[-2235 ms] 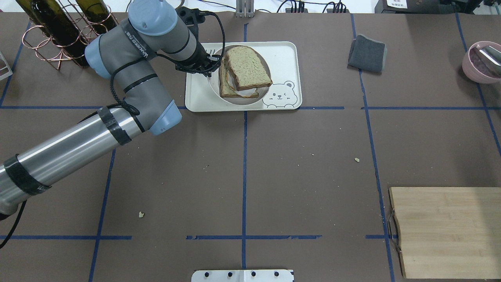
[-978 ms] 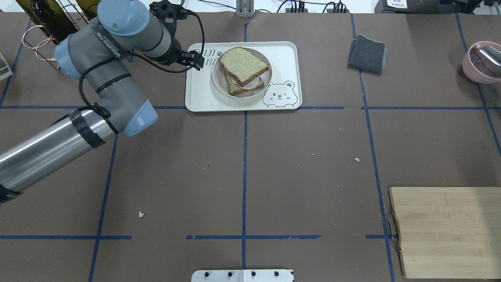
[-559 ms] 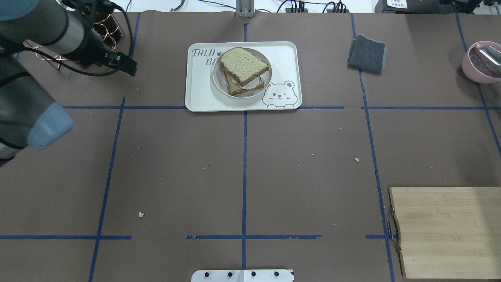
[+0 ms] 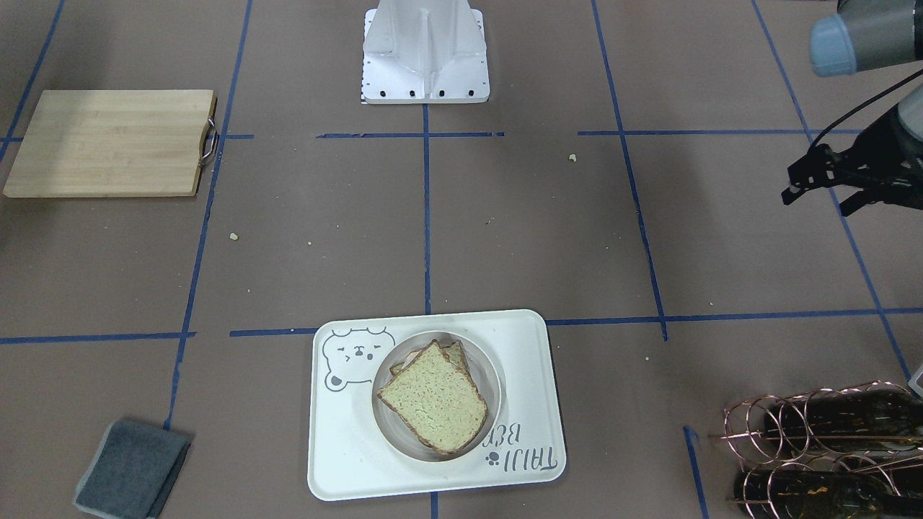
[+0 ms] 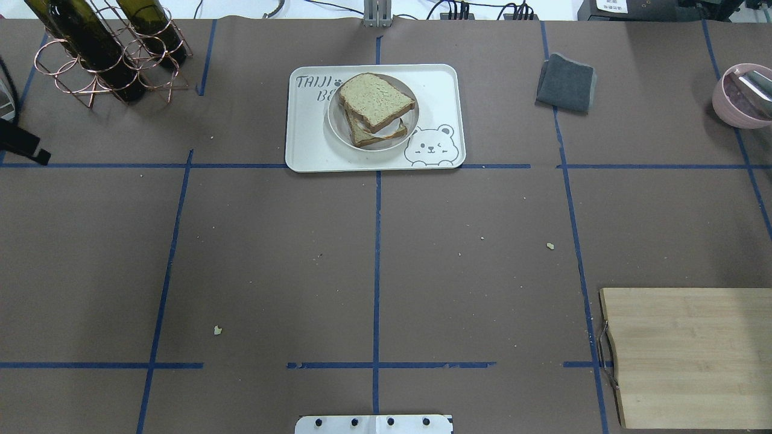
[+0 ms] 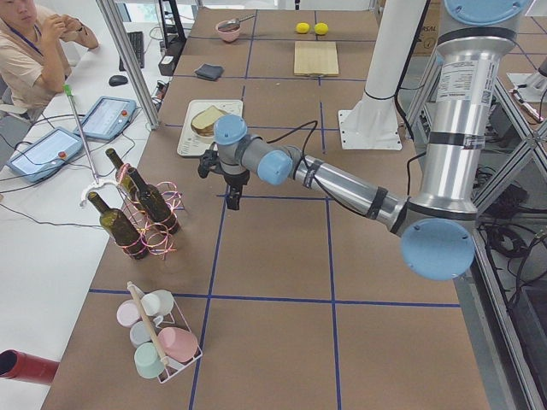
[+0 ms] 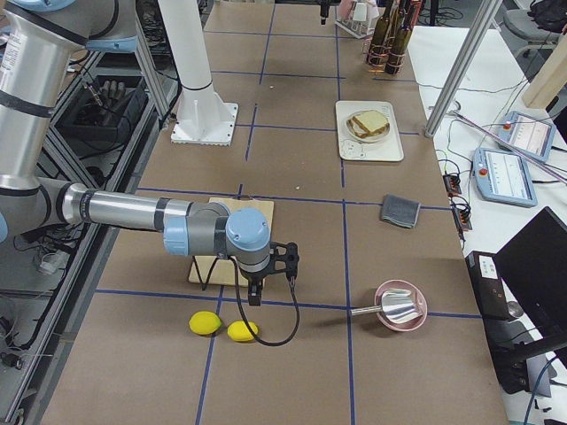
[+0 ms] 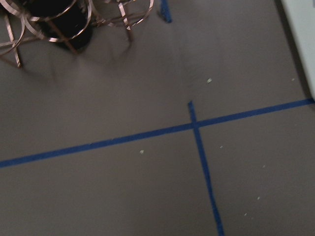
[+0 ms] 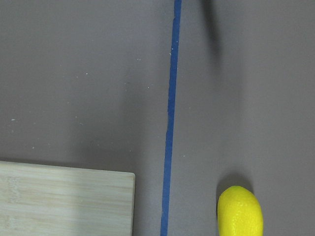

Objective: Make sandwich and place on tray

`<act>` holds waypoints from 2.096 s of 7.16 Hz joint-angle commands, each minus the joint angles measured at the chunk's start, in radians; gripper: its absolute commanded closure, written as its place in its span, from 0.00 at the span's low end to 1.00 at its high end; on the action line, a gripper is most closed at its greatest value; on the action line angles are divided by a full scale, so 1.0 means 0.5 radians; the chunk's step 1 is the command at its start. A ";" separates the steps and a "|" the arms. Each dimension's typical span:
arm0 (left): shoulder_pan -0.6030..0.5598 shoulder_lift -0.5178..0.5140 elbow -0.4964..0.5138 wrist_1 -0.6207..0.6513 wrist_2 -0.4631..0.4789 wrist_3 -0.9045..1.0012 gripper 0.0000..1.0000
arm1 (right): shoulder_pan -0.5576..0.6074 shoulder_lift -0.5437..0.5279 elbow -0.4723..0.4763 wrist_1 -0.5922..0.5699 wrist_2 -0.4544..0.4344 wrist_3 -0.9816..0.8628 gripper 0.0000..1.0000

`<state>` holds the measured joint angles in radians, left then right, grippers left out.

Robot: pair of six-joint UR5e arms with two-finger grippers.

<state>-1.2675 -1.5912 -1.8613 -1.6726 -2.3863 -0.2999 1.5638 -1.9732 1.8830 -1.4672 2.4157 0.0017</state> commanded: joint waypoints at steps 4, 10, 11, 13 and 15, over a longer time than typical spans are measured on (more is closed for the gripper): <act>-0.511 0.623 -0.023 0.016 -0.008 0.612 0.00 | 0.045 -0.039 0.004 -0.038 -0.153 0.000 0.00; -0.570 0.639 -0.079 0.078 0.213 0.762 0.00 | 0.051 -0.030 0.011 -0.026 -0.153 0.000 0.00; -0.567 0.636 -0.094 0.066 0.210 0.781 0.00 | 0.051 -0.030 0.014 -0.026 -0.153 0.003 0.00; -0.570 0.636 -0.079 0.069 0.213 0.781 0.00 | 0.051 -0.030 0.011 -0.023 -0.153 0.003 0.00; -0.570 0.648 -0.076 0.072 0.214 0.781 0.00 | 0.051 -0.030 0.011 -0.020 -0.153 0.003 0.00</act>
<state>-1.5521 -1.2697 -1.9000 -1.6380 -2.2797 0.0904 1.5892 -1.9881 1.8884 -1.4784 2.3392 0.0031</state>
